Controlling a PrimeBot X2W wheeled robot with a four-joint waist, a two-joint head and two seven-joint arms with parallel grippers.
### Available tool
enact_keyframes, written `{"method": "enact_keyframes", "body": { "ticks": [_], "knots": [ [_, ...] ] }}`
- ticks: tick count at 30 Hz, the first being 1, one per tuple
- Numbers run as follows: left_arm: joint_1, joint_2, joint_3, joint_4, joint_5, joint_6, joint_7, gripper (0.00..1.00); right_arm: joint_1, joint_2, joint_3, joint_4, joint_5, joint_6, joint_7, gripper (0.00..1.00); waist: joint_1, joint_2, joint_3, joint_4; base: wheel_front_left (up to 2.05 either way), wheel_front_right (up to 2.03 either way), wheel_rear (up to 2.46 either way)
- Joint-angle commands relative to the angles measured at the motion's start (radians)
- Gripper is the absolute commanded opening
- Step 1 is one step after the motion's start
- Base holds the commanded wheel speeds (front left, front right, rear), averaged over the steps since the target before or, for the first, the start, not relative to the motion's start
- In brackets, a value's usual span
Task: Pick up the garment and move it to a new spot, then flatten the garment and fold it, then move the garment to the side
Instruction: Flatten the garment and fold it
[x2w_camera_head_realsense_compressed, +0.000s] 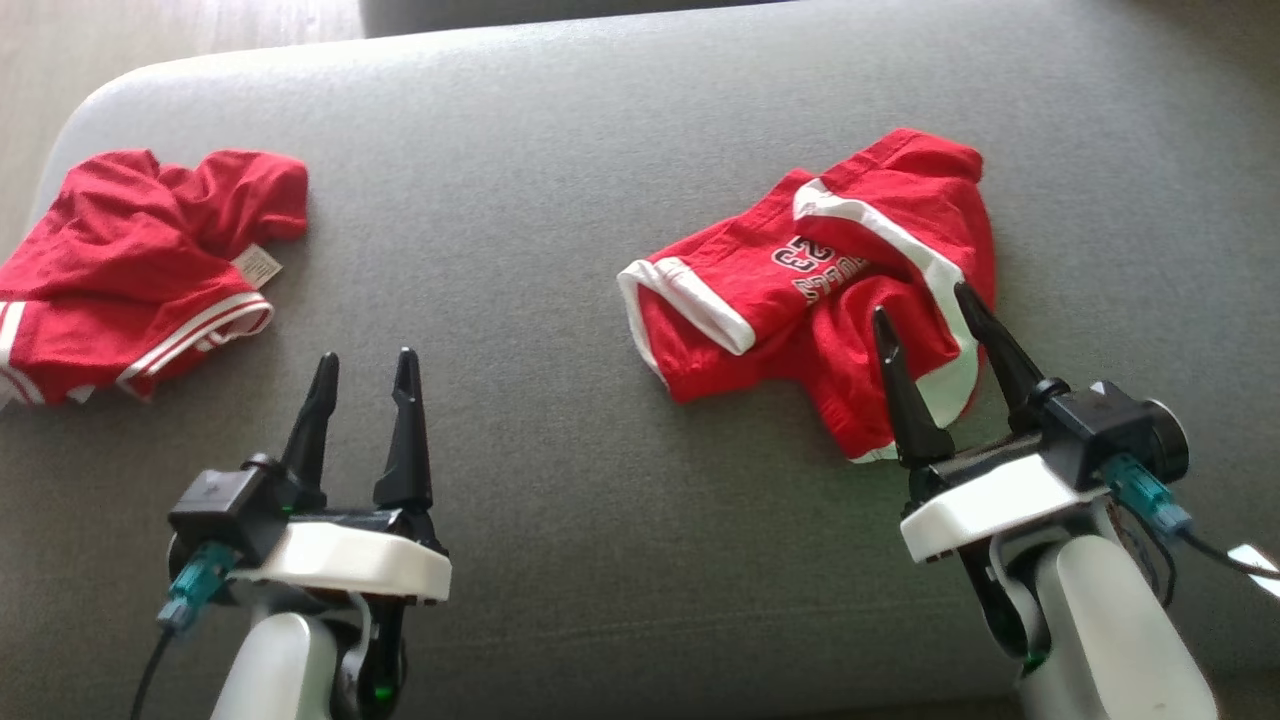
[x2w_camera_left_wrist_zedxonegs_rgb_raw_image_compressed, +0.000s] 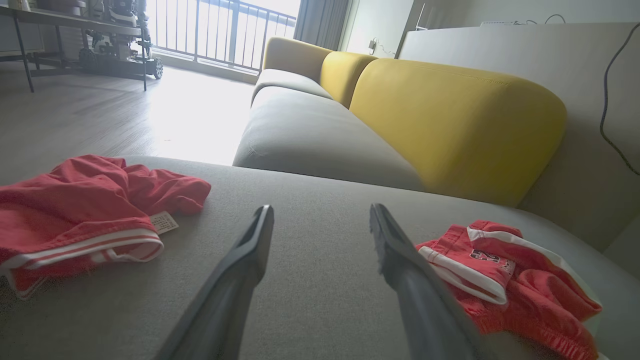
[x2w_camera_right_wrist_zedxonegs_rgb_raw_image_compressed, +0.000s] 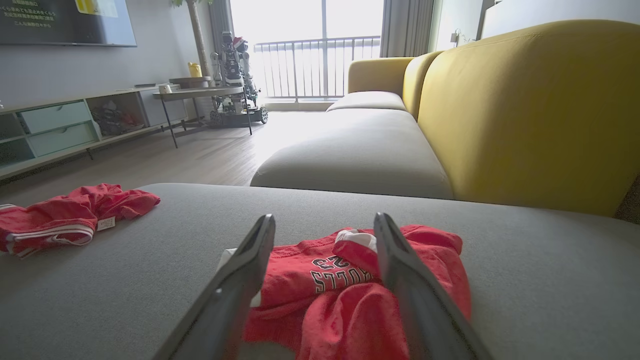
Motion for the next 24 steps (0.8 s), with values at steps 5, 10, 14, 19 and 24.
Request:
{"method": "enact_keyframes", "body": {
  "ticks": [5,10,14,19,24],
  "knots": [
    [-0.038,0.008,0.012,-0.017,-0.001,0.001,-0.005,1.0,-0.077,0.013,0.048,-0.016,-0.015,0.0,0.009,1.0,0.0,0.0,0.022,0.049,0.0,0.0,0.0],
    [-0.037,0.008,-0.004,-0.008,-0.006,-0.001,-0.005,1.0,-0.12,0.013,0.076,0.012,-0.031,0.0,0.04,1.0,0.0,0.0,0.047,0.109,0.0,0.0,0.0],
    [-0.033,0.008,-0.017,0.003,-0.01,-0.004,-0.005,1.0,-0.142,0.003,0.08,0.048,-0.05,0.0,0.067,1.0,0.0,0.0,0.058,0.174,0.0,0.0,0.0],
    [-0.023,0.008,-0.029,0.001,-0.027,0.006,-0.005,1.0,-0.157,-0.004,0.058,0.107,-0.061,0.0,0.094,1.0,0.0,0.0,0.069,0.251,0.0,0.0,0.0],
    [-0.011,0.008,-0.042,-0.001,-0.038,0.012,-0.005,1.0,-0.174,-0.019,0.007,0.157,-0.091,0.0,0.109,1.0,0.0,0.0,0.082,0.309,0.0,0.0,0.0]
  ]
}}
